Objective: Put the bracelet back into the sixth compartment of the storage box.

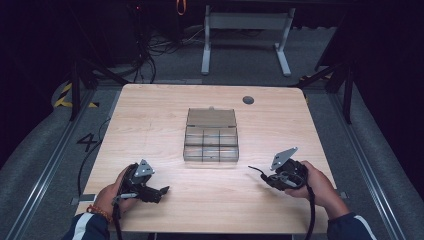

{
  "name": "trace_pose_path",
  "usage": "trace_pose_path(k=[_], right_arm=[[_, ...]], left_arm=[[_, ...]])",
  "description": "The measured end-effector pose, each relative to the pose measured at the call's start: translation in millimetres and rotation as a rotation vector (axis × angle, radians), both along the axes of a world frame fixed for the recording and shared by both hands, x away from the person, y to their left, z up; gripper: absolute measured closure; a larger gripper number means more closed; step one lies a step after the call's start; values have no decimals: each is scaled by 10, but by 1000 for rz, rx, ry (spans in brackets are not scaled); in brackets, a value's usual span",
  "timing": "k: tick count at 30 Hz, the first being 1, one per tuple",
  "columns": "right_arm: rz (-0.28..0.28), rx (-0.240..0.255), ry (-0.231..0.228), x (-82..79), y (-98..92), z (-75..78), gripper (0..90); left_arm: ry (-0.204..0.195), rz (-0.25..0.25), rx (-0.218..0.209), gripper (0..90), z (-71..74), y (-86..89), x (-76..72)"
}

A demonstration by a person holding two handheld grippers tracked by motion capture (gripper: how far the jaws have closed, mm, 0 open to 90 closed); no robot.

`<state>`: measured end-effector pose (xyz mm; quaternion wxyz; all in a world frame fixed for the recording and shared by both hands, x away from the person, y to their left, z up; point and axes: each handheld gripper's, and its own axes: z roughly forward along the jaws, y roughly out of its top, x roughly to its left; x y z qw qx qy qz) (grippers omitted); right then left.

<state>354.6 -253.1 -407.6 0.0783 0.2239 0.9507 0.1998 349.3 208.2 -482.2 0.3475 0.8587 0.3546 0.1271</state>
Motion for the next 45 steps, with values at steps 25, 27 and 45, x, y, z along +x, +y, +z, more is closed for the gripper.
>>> trace_pose_path(k=[25,27,45], right_arm=[[11,20,-64,123,18,363,779],[18,13,-69,139,40,395,779],[66,-3,-117,336,406,702,780]], left_arm=[[0,-1,1,0,0,1,0],[0,-1,1,0,0,0,0],[0,0,0,1,0,0,0]])
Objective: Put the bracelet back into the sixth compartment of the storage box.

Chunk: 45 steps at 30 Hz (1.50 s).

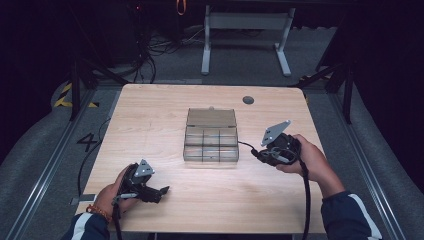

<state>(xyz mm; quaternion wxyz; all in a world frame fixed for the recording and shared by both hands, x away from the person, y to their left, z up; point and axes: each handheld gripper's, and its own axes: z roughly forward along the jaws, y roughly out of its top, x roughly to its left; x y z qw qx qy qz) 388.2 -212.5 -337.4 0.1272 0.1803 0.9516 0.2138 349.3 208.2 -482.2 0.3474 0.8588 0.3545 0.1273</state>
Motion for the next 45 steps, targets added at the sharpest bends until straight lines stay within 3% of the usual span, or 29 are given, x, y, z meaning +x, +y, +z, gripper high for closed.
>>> trace_pose_path(k=[9,24,34,45], right_arm=[[32,-14,-2,115,266,34,779],[77,-49,30,317,639,-97,779],[74,-85,64,518,886,-273,779],[63,-129,94,672,955,-458,779]], left_arm=[[0,0,0,0,0,0,0],[0,-1,2,0,1,1,1],[0,0,-1,0,0,0,0],[0,0,1,0,0,0,0]])
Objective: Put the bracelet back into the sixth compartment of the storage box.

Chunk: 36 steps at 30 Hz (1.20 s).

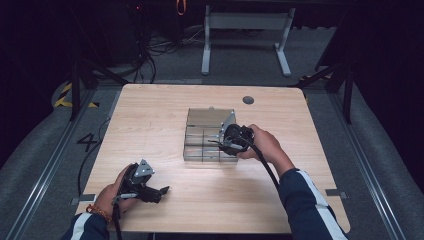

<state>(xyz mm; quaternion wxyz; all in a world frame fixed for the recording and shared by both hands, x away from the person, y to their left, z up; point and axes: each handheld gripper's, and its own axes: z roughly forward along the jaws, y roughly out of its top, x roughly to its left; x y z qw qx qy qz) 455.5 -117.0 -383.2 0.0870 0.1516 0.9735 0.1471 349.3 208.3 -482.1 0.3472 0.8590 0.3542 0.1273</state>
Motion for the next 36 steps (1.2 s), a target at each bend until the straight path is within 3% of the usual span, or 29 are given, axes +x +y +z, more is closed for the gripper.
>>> trace_pose_path(k=[14,30,36], right_arm=[[-32,-49,52,145,29,-212,779],[-76,-29,105,226,8,-368,775],[-86,-56,110,232,27,-420,773]], left_arm=[[0,0,0,0,0,0,0],[0,0,0,0,0,0,0],[0,0,0,0,0,0,0]])
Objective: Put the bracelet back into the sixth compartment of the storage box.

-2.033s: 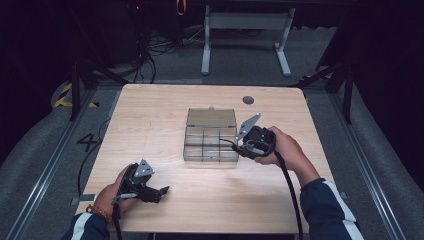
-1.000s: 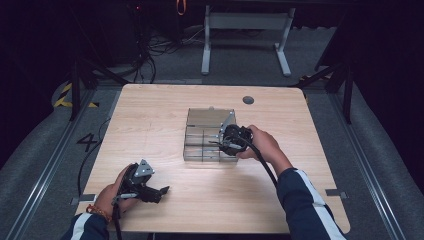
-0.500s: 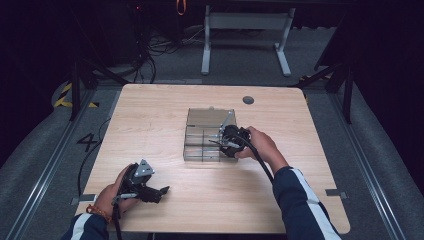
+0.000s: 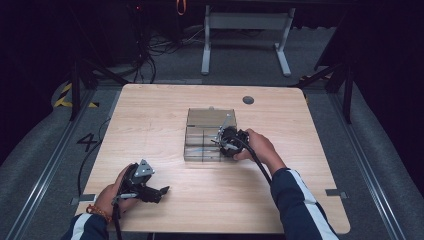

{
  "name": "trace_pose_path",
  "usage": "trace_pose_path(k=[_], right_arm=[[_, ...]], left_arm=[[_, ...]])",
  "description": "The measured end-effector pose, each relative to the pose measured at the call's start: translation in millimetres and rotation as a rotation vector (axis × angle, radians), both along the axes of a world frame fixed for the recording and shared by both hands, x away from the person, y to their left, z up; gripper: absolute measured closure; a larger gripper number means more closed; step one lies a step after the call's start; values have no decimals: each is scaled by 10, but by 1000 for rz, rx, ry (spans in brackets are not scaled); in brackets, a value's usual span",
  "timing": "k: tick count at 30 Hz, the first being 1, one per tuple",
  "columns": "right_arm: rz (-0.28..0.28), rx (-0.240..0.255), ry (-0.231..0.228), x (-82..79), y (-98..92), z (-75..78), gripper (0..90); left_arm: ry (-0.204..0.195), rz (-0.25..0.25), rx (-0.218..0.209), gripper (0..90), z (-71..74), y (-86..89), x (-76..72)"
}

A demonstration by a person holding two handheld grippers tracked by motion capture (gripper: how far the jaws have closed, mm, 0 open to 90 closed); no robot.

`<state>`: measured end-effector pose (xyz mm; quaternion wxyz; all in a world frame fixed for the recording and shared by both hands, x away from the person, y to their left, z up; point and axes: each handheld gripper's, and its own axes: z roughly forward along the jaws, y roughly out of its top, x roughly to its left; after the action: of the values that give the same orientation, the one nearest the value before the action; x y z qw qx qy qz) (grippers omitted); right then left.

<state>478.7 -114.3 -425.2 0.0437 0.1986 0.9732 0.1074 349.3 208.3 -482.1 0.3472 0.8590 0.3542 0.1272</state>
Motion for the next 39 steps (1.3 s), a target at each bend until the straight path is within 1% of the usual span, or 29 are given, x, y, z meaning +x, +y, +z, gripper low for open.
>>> trace_pose_path(k=[7,11,13,15,16,22,24,25,26,27,28,30,31,34,38,39], right_arm=[[-9,7,-3,-2,-17,15,744],[-12,22,-10,-18,-39,52,713],[-19,31,-18,-32,-45,74,712],[-10,37,-30,-42,-59,105,703],[-19,45,-36,-53,-59,122,698],[-23,82,-80,-100,-123,231,689],[-23,84,-85,-106,-134,250,689],[-22,87,-92,-119,-144,270,688],[-8,92,-110,-120,-160,285,687],[-23,90,-105,-136,-166,300,688],[-9,101,-117,-134,-184,315,686],[-12,108,-121,-154,-201,341,685],[-14,103,-124,-165,-212,356,685],[-8,108,-138,-186,-231,382,678],[-9,107,-146,-244,-242,413,673],[2,107,-149,-251,-247,420,671]], left_arm=[[0,0,0,0,0,0,0],[0,0,0,0,0,0,0],[-1,-2,2,1,0,3,0],[-1,-2,2,1,0,3,0],[-1,-2,2,1,0,3,0],[-2,-1,2,1,0,4,-1],[-1,-1,2,1,0,3,-1],[-1,-1,2,1,0,3,-1],[-1,-2,2,1,0,4,-1],[-1,-1,2,1,0,3,-1],[-1,-1,2,1,0,3,-1],[-1,-1,2,1,0,3,-1],[-1,-1,2,1,0,3,-1],[-2,-1,0,1,-1,4,-1],[-1,1,-1,1,-2,4,-4],[-2,0,-1,1,-1,5,-3]])
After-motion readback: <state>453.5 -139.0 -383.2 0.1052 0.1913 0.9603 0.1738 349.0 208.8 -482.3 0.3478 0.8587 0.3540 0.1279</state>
